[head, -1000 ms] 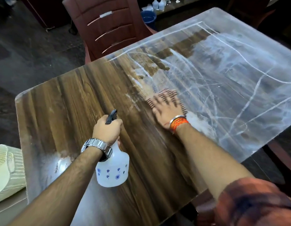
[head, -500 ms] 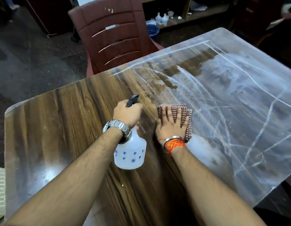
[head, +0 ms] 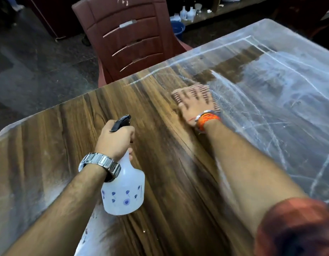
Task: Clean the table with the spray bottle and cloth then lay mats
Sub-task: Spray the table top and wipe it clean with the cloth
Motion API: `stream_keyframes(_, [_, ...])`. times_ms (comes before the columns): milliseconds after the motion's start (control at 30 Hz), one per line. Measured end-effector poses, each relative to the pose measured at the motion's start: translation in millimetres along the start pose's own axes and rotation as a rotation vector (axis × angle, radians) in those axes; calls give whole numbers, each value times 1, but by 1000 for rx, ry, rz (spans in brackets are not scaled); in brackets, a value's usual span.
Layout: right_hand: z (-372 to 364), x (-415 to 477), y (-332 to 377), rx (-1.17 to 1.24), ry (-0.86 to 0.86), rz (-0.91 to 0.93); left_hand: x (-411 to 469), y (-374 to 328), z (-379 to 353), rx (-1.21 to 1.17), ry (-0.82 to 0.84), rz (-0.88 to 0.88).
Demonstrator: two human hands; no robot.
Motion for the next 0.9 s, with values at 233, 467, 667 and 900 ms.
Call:
stream_keyframes(233, [13, -54, 1, 14, -34, -223, -18, -5, -3, -21, 26, -6])
stream_keyframes(467, [16, -146, 1, 18, 6, 221, -50, -9, -14, 0, 93, -3])
stream_keyframes(667, [21, -190, -95, 36, 36, -518, -85, 5, 0, 13, 139, -31])
stream_keyframes(900, [26, -302, 131, 109, 74, 159, -120, 11, 38, 15, 102, -57])
Point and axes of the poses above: each hand's wrist, its own x-axis towards the middle knuckle, its own z-axis out of the back of the hand, y = z × x, the point moved 2 cm from there along x, towards the middle knuckle, and after that the axes turned 6 degrees about -y, right-handed, at the moved point
